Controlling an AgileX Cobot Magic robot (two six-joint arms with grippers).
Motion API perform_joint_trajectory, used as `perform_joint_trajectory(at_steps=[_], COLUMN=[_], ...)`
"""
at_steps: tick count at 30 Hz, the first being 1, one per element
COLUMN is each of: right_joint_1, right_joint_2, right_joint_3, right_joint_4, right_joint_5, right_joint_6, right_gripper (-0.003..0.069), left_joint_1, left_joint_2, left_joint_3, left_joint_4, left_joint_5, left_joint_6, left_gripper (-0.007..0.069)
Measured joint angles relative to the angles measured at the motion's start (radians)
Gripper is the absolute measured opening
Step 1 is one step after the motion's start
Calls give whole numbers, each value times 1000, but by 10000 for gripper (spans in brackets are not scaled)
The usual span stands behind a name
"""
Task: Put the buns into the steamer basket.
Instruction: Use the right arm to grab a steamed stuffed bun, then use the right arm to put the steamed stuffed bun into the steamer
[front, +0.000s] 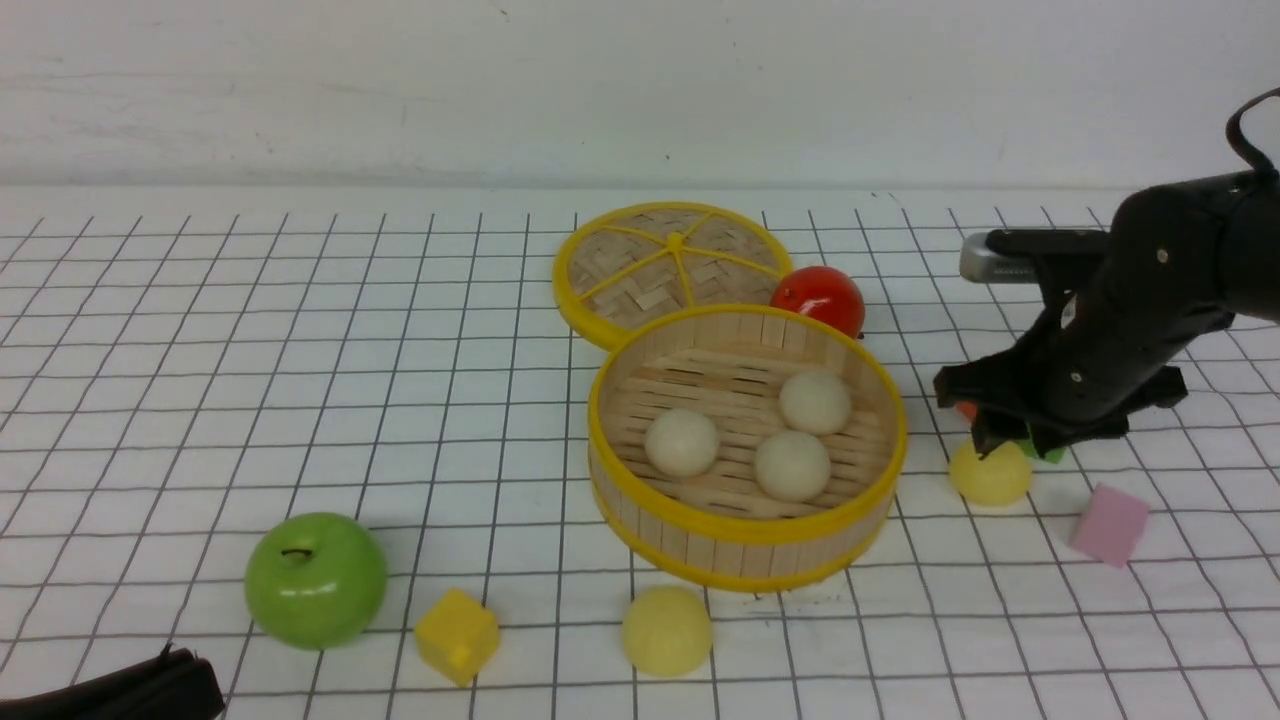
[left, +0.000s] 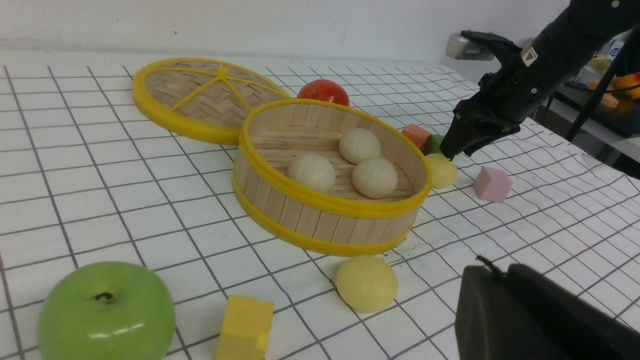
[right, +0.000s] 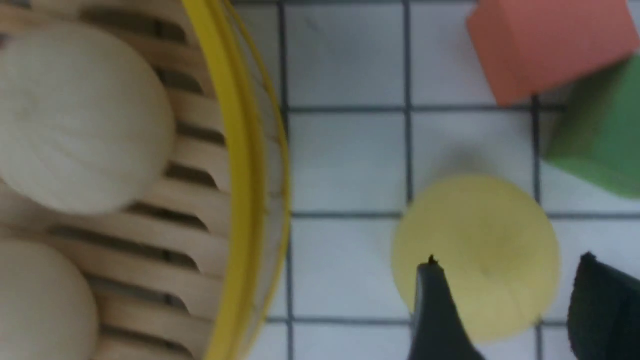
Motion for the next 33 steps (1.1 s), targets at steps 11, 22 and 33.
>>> perform_joint_trajectory(at_steps=[11, 22, 33], right_joint_1=[0, 0, 151], right_joint_2=[77, 61, -150], right_joint_3=[0, 0, -14], right_joint_4=[-4, -23, 66], right_joint_5=[-97, -72, -122], right_joint_6=[-3, -15, -135], right_gripper=[323, 29, 6], left_joint_1=[0, 0, 0], left_joint_2=[0, 0, 0], left_joint_3=[0, 0, 0], left_joint_4=[0, 0, 0], left_joint_5=[1, 1, 1], left_joint_6=[0, 0, 0], left_gripper=[46, 53, 61])
